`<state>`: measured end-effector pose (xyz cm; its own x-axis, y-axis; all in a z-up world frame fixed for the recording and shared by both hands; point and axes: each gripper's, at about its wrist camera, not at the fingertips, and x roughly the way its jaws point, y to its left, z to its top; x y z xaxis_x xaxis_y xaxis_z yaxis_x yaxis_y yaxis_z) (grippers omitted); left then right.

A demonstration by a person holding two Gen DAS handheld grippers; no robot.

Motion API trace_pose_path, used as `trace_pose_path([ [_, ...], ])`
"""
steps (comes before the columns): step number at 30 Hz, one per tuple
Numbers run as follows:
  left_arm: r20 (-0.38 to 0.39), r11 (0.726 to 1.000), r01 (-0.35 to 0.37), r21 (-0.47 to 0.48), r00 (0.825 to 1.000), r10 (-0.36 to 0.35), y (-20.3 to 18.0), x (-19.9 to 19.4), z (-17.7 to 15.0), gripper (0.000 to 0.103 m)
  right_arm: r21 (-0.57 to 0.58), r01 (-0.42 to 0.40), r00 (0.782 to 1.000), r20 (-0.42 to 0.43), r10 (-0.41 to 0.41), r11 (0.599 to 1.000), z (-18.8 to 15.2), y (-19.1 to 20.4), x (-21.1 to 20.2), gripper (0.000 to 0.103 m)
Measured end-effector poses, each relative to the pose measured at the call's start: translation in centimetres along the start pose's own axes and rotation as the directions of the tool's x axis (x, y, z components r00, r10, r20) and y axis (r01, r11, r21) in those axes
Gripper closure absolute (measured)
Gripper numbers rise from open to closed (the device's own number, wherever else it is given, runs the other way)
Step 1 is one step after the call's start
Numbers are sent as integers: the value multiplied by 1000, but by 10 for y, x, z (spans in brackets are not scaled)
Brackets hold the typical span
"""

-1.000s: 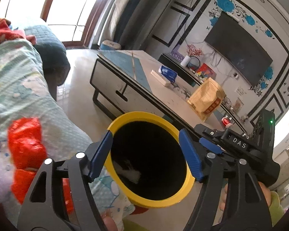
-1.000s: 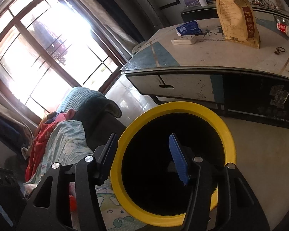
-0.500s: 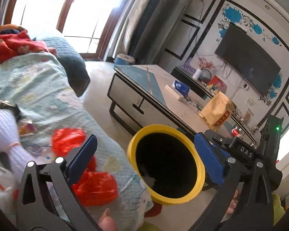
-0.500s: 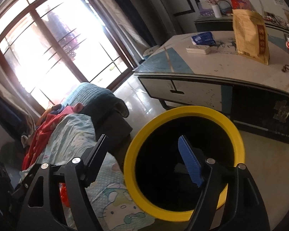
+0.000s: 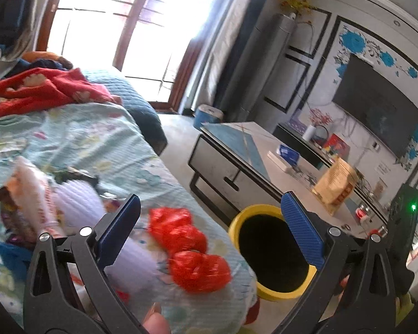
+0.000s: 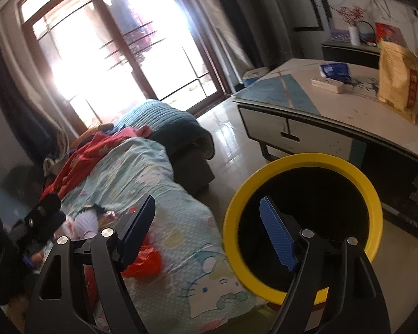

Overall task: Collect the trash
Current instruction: 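Move both tools back toward the trash on the bed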

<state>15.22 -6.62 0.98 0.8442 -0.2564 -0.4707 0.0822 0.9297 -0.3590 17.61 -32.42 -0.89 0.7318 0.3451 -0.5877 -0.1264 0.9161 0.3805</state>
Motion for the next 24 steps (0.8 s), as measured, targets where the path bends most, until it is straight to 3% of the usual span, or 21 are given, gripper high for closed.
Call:
trace_pose_path([
  [16,77,992,-101,-77,991,107,60,-41,9,11,-155,-97,995,-31,93,983,-30,73,-2,24],
  [24,90,981,-147,-129,983,159,92,-58,10,11,-211,-147,987,-88,131,966,-53,104,4,22],
])
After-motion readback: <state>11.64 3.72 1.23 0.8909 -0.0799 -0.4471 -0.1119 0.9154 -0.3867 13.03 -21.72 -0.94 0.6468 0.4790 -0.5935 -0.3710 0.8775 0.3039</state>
